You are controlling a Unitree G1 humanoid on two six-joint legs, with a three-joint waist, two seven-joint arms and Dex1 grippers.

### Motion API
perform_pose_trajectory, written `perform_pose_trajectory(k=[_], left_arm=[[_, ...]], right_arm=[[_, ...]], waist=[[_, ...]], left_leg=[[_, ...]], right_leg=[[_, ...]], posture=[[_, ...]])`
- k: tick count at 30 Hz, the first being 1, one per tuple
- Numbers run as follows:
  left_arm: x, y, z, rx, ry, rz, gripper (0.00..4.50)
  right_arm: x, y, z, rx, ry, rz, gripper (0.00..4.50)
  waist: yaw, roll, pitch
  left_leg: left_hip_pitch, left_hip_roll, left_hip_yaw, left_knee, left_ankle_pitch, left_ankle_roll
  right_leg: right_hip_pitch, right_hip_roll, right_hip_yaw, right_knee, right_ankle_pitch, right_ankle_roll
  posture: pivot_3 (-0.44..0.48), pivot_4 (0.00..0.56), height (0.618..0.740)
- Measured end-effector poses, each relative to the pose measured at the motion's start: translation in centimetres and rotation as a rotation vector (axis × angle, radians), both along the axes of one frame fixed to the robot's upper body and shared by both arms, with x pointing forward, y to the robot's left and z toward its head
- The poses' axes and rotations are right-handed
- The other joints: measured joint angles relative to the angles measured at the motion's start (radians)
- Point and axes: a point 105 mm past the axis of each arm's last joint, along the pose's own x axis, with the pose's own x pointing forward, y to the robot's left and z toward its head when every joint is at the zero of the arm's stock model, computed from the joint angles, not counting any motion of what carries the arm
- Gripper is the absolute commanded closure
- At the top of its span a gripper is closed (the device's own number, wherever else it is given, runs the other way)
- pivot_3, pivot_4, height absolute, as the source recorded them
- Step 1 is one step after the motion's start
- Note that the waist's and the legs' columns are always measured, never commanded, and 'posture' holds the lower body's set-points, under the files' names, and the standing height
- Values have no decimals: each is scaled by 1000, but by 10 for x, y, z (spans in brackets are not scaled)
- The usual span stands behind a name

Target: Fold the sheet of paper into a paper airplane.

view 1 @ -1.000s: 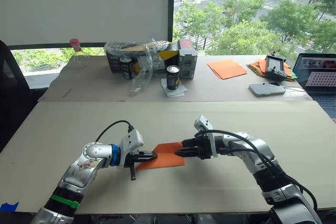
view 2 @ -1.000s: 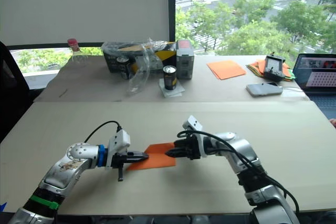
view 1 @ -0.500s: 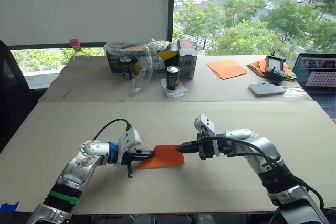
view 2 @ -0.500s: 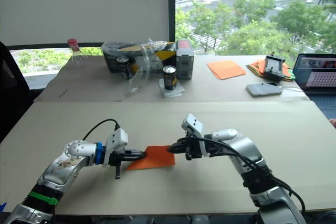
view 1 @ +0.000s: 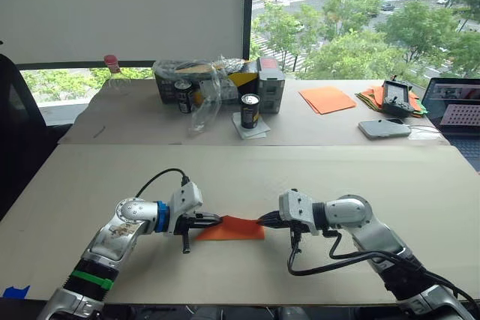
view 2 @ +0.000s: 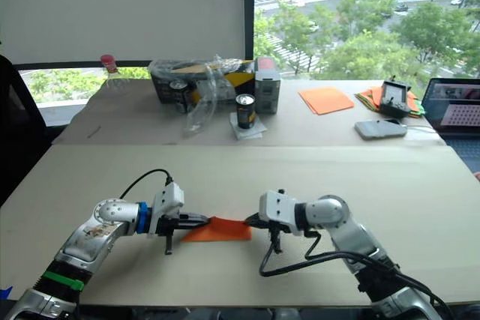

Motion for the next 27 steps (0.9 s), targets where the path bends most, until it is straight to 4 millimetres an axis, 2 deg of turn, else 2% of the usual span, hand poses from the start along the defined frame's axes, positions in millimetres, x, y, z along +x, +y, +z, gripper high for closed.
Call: perform_pose_trajectory(k=[7, 12, 18, 21, 27], left_arm=[[1, 0, 0, 3, 0, -7, 4500], [5, 1, 5, -72, 61, 57, 4500], [25, 10, 47, -212, -7, 124, 4500], [22, 6, 42, -216, 17, 113, 4500], [17, -13, 23, -167, 42, 64, 4500]], right_arm=[[-7, 0, -8, -59, -154, 123, 4475], [-7, 2, -14, -113, -262, 163, 4475], [-6, 5, -17, -117, -313, 160, 4475], [-6, 5, -17, -113, -317, 155, 4475], [-6, 5, -18, -115, -321, 148, 4475]], waist=[[3, 0, 0], [0, 0, 0], [-8, 0, 0], [-9, -1, 0], [-7, -1, 0]], left_leg=[[0, 0, 0, 0, 0, 0], [0, 0, 0, 1, 0, 0], [2, 1, 0, 1, 0, -1], [2, 1, 0, 1, 0, -1], [2, 1, 0, 2, 1, -1]], right_leg=[[0, 0, 0, 0, 0, 0], [0, 1, 0, 1, 0, 0], [0, 1, 1, 4, 0, 0], [0, 1, 1, 4, 0, 0], [1, 1, 1, 5, 0, 0]], posture=[[0, 150, 670], [0, 150, 670], [0, 150, 670], [0, 150, 670], [0, 150, 670]])
